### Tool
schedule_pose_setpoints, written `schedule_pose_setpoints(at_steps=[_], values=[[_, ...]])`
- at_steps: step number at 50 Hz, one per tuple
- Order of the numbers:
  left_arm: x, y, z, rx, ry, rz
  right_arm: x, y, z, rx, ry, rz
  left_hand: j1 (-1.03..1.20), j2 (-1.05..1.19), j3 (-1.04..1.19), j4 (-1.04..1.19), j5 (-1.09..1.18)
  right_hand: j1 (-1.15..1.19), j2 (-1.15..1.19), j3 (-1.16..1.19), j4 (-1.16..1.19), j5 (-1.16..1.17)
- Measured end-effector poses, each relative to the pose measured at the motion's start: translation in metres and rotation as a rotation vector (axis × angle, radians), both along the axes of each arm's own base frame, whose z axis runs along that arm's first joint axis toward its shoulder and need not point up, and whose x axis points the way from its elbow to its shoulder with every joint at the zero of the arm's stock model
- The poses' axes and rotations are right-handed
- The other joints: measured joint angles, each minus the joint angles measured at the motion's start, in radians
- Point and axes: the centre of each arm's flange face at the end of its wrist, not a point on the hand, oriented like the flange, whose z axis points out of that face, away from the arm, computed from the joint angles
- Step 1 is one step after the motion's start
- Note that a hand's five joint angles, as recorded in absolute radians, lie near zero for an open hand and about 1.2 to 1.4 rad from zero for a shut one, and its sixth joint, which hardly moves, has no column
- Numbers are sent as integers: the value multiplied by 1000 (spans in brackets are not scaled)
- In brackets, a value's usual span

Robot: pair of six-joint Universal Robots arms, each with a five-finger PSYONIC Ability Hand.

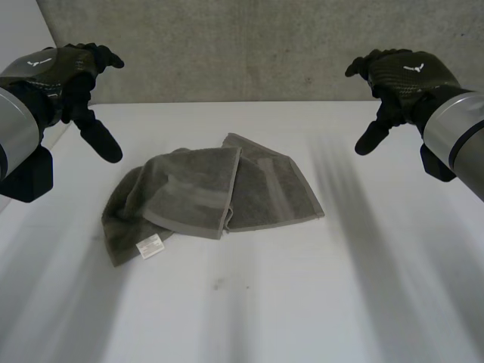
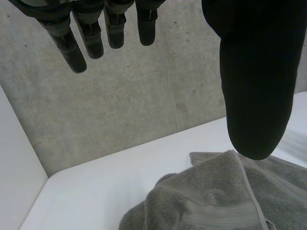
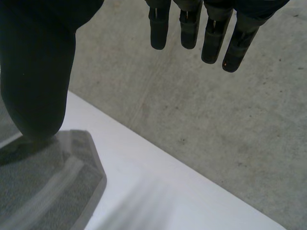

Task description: Fold the laundry

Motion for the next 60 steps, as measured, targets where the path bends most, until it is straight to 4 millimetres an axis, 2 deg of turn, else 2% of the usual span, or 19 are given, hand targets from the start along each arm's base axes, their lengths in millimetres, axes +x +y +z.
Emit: schedule_pose_setpoints(at_steps=[10,15,18,21,22,31,37,45,60], values=[[-1,-3,-6,7,-4,3,1,0,-11,-5,73,9,0,0,0,0,0,0,0,0,0,0],[1,-7,-6,3,-2,14,3,-5,-28,11,173,34,0,0,0,0,0,0,0,0,0,0],[3,-9,-7,0,-1,22,8,-10,-51,45,273,77,0,0,0,0,0,3,4,9,3,6],[3,-10,-8,0,-2,25,10,-12,-61,61,303,101,0,0,0,0,0,3,4,9,3,6],[4,-11,-8,-1,-2,27,17,-18,-80,93,329,158,0,0,0,0,0,3,5,42,13,34],[3,-13,-10,-15,1,28,43,-42,-144,168,284,329,0,0,0,0,0,190,230,256,237,219],[2,-15,-11,-23,2,28,52,-59,-173,181,255,343,0,0,0,0,0,256,313,336,314,289],[2,-16,-14,-18,-2,28,57,-72,-190,179,253,334,0,0,0,0,0,340,410,432,408,382],[0,-20,-20,-9,-7,28,57,-74,-203,200,263,333,0,-1,0,0,0,333,399,405,384,373]])
